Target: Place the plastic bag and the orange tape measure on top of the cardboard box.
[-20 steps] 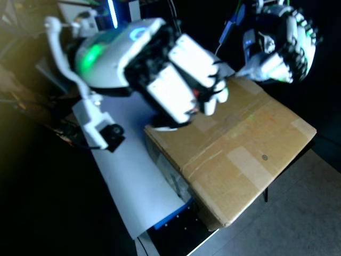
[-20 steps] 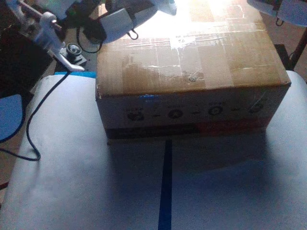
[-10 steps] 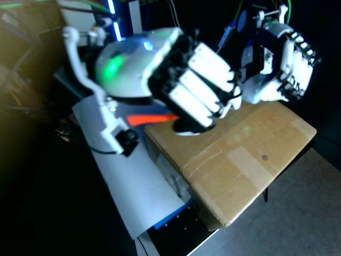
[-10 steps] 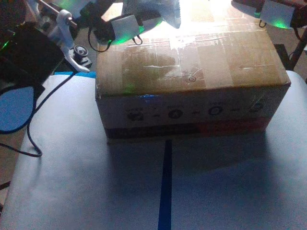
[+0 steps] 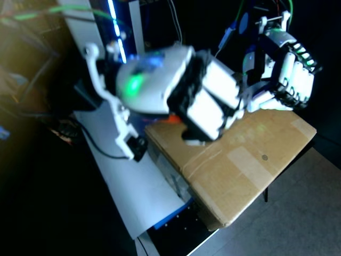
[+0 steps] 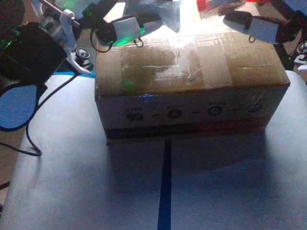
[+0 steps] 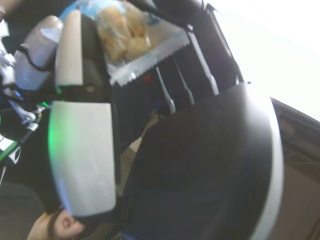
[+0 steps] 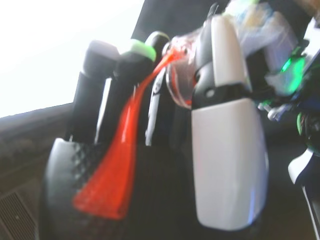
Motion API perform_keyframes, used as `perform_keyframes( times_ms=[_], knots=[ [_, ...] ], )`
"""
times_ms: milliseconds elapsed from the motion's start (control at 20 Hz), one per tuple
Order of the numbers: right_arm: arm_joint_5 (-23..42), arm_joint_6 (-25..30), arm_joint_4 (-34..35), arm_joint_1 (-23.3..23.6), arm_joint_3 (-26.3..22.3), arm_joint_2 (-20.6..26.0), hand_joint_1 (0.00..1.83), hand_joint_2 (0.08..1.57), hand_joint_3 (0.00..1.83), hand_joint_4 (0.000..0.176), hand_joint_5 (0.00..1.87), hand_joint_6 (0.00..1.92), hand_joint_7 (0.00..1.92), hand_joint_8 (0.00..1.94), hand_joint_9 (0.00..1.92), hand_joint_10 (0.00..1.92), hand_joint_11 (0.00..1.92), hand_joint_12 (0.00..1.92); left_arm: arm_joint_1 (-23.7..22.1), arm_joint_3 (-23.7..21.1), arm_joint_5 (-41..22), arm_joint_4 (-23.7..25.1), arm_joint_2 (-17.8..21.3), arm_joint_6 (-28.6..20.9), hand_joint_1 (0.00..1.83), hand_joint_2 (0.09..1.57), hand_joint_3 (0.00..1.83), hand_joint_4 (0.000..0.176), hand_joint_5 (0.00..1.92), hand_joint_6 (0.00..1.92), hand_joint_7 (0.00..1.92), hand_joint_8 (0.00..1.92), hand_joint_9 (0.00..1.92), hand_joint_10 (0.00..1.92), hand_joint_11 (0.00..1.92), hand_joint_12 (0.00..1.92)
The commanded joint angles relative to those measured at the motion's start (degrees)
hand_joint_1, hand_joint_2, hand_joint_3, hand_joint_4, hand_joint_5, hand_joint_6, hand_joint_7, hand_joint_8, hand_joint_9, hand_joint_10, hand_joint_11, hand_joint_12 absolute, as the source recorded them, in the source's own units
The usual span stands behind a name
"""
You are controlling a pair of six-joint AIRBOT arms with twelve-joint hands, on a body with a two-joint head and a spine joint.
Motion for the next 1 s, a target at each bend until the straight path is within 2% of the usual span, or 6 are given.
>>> perform_keyframes(
  times_ms=[0,150,250,300,450,950],
  knots=[
    [-7.43,0.15,-1.43,0.45,0.16,-0.31,1.38,1.16,0.00,0.000,0.86,1.01,0.95,1.13,0.93,1.32,0.98,1.65,-0.82,0.14,6.93,1.38,-0.23,-0.37,1.17,1.22,0.00,0.000,0.79,1.21,0.79,1.42,0.59,1.50,0.52,1.91],
    [-7.43,0.17,-1.00,-0.41,0.49,-0.50,1.29,1.18,0.00,0.000,0.92,1.00,1.04,1.11,1.02,1.47,0.98,1.72,-0.41,0.12,6.93,1.38,-0.16,-0.54,1.16,1.23,0.00,0.000,0.82,1.25,0.69,1.44,0.45,1.50,0.40,1.92],
    [-7.44,0.18,-0.93,-0.67,0.48,-0.50,1.25,1.23,0.00,0.000,0.90,0.95,0.91,1.41,0.90,1.80,0.93,1.92,-0.02,0.13,6.94,1.38,-0.02,-1.06,1.09,1.20,0.00,0.000,0.80,1.25,0.48,0.87,0.33,1.36,0.25,1.89],
    [-7.44,0.19,-0.92,-0.77,0.48,-0.50,1.24,1.20,0.00,0.000,0.86,1.01,0.89,1.42,0.79,1.78,0.82,1.92,0.19,0.13,6.94,1.38,0.07,-1.25,1.12,1.08,0.00,0.000,0.63,0.62,0.44,0.72,0.24,1.28,0.11,1.86],
    [-7.45,0.19,-0.80,-0.89,0.48,-0.49,1.20,0.99,0.00,0.000,0.53,1.01,0.58,1.10,0.57,1.36,0.53,1.72,0.43,0.13,6.94,1.38,0.19,-1.36,1.11,1.06,0.00,0.000,0.69,0.09,0.41,0.38,0.11,1.14,0.00,1.83],
    [-7.49,0.20,-0.77,-0.89,0.35,-0.43,1.14,0.95,0.00,0.000,0.58,0.46,0.53,0.52,0.39,1.04,0.29,1.57,1.48,0.06,7.58,1.38,0.51,-2.65,1.08,1.05,0.00,0.000,0.70,0.00,0.51,0.03,0.09,0.85,0.00,1.58]
  ],
)
